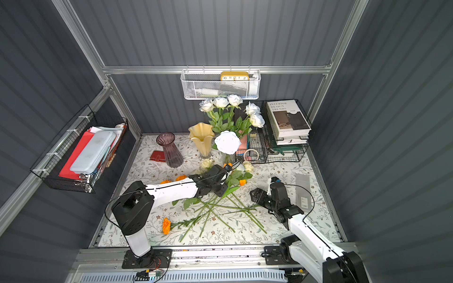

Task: Arrange the flowers in different vases according to their colors
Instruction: Adjust the flower at the center of the board, then pick up the flower at the center of the board.

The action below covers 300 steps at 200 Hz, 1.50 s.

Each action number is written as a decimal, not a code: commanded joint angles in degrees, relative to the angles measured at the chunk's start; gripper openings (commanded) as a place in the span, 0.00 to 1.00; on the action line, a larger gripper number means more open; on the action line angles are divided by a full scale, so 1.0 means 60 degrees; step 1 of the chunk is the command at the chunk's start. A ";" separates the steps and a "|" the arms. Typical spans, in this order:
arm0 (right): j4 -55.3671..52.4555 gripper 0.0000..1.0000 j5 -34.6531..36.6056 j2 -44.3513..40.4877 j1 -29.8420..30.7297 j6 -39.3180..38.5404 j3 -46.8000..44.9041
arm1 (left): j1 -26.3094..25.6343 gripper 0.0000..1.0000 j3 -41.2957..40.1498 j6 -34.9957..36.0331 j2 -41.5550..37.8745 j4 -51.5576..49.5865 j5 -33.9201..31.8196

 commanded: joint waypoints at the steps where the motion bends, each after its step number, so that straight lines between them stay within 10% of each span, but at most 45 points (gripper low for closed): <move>1: 0.0025 0.85 -0.0404 0.0019 -0.0033 -0.0154 -0.0062 | 0.0071 0.20 -0.0187 -0.0109 -0.0177 -0.0317 0.0132; 300: 0.0142 0.85 -0.0600 -0.0010 -0.0033 -0.0200 -0.0136 | 0.0206 0.09 -0.0932 -0.1079 -0.0496 -0.0899 0.0038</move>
